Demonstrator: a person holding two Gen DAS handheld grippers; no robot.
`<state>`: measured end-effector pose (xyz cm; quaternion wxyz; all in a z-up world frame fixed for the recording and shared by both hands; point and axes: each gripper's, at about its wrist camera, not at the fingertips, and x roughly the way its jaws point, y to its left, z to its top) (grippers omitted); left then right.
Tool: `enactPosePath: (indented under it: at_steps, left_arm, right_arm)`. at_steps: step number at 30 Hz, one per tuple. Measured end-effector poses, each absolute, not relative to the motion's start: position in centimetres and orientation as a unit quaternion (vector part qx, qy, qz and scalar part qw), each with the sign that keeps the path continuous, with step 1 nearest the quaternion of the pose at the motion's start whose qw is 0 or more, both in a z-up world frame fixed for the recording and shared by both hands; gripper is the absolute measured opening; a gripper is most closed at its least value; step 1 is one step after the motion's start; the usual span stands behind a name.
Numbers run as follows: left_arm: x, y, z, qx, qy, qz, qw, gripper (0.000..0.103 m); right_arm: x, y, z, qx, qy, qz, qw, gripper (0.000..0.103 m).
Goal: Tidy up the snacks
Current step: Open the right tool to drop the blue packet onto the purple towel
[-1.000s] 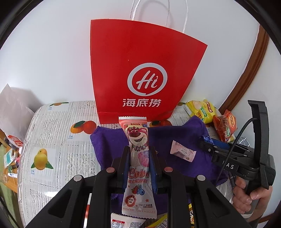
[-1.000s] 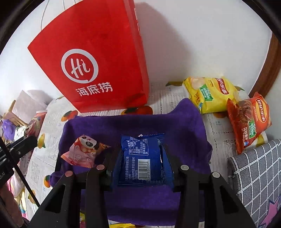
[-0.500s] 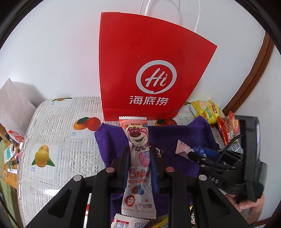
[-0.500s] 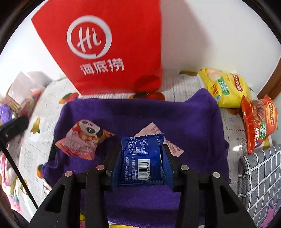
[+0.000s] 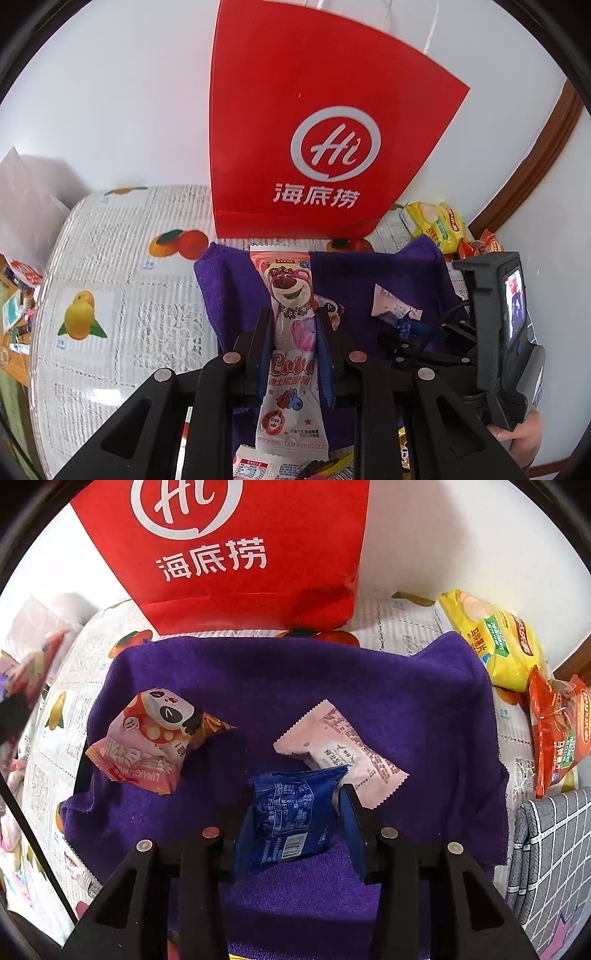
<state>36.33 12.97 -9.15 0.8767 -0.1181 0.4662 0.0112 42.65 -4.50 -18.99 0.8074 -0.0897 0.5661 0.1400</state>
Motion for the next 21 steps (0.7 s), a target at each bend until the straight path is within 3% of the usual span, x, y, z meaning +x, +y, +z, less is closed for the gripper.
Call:
enactPosePath:
  at_steps: [6, 10, 21]
  left_arm:
    - [36.6, 12.7, -10.1, -0.120, 0.482, 0.010, 0.868, 0.022]
    - [37.1, 12.5, -11.0, -0.133, 0.497, 0.000, 0.858, 0.022]
    - [37.9, 11.6, -13.3, -0.135, 0.536, 0.000, 0.833, 0.022]
  right_arm:
    - [42.5, -5.1, -17.5, -0.082, 0.554, 0.143, 0.816, 0.047]
    - [41.8, -5.8, -15.3, -0.091, 0.521, 0.133, 0.838, 0.055]
    - [41.5, -8.7, -12.1, -0.058, 0.487, 0.113, 0.864, 0.056]
